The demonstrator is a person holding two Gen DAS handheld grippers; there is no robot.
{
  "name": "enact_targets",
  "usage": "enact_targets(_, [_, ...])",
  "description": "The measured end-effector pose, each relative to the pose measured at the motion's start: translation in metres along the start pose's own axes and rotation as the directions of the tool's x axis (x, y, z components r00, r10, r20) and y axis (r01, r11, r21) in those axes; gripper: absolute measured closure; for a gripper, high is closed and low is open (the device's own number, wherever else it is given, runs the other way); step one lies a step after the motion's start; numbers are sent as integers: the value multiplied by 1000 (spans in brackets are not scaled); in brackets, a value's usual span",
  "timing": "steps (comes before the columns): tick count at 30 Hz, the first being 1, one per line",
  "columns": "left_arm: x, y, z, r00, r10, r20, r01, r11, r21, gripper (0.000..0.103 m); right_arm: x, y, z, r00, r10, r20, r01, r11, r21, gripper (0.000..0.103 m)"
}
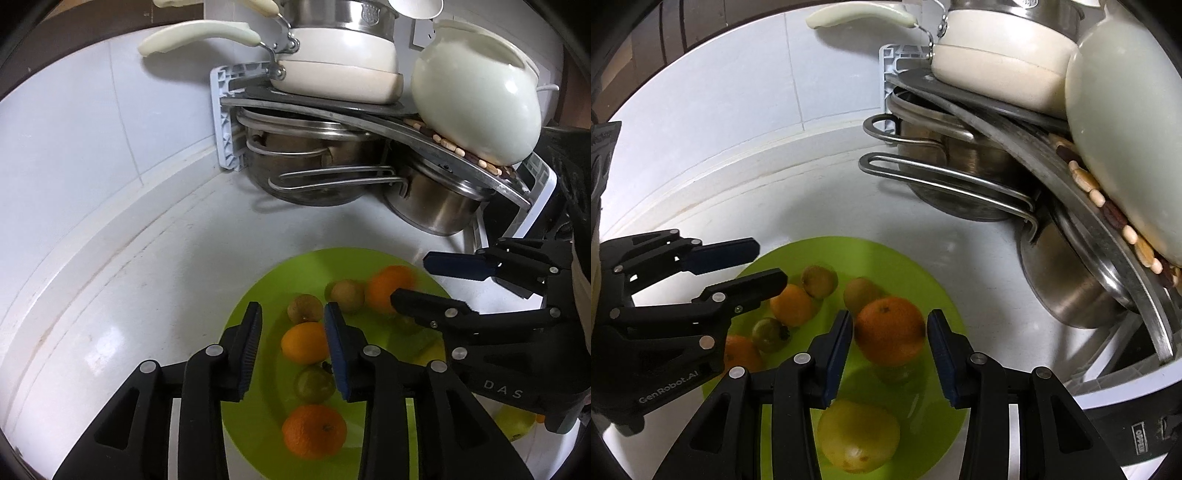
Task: Organize fruits
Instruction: 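Open both grippers to drop the kiwi and orange onto the plate, then grasp the green apple with the left gripper while the right gripper grasps a small orange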
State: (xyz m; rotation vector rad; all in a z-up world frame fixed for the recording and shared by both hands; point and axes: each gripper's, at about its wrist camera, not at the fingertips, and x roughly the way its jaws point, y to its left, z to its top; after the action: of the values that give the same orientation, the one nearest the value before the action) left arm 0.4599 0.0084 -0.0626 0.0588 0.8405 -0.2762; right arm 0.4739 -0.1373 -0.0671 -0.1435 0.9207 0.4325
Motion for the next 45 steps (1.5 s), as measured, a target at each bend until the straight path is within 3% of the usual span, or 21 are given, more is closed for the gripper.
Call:
enact_targets(13, [-60, -12, -10, 996, 1, 87, 0, 1000, -10, 58, -73, 12, -22, 992, -15, 126, 14, 1000, 6, 60])
enact_targets(24, [-121, -45, -27, 986, -38, 164, 31, 999, 40, 55, -153, 14, -54, 962, -86, 260, 70, 995, 72, 60])
enact_targets(27, [-137, -60, -33, 981, -45, 191, 32, 997, 72, 50, -172, 11, -67, 954, -108, 281, 83, 992, 99, 59])
enact_targets(35, [-173, -94, -49, 967, -78, 244, 46, 990, 134, 40, -210, 2, -102, 939, -158, 307, 111, 980, 165, 51])
enact_targets(40, [-182, -111, -59, 962, -91, 258, 50, 986, 161, 34, -229, -2, -124, 924, -211, 319, 151, 968, 202, 38])
enact_targets(45, [-181, -125, -70, 961, -114, 252, 68, 981, 184, 31, -237, -7, -145, 919, -247, 307, 177, 955, 238, 37])
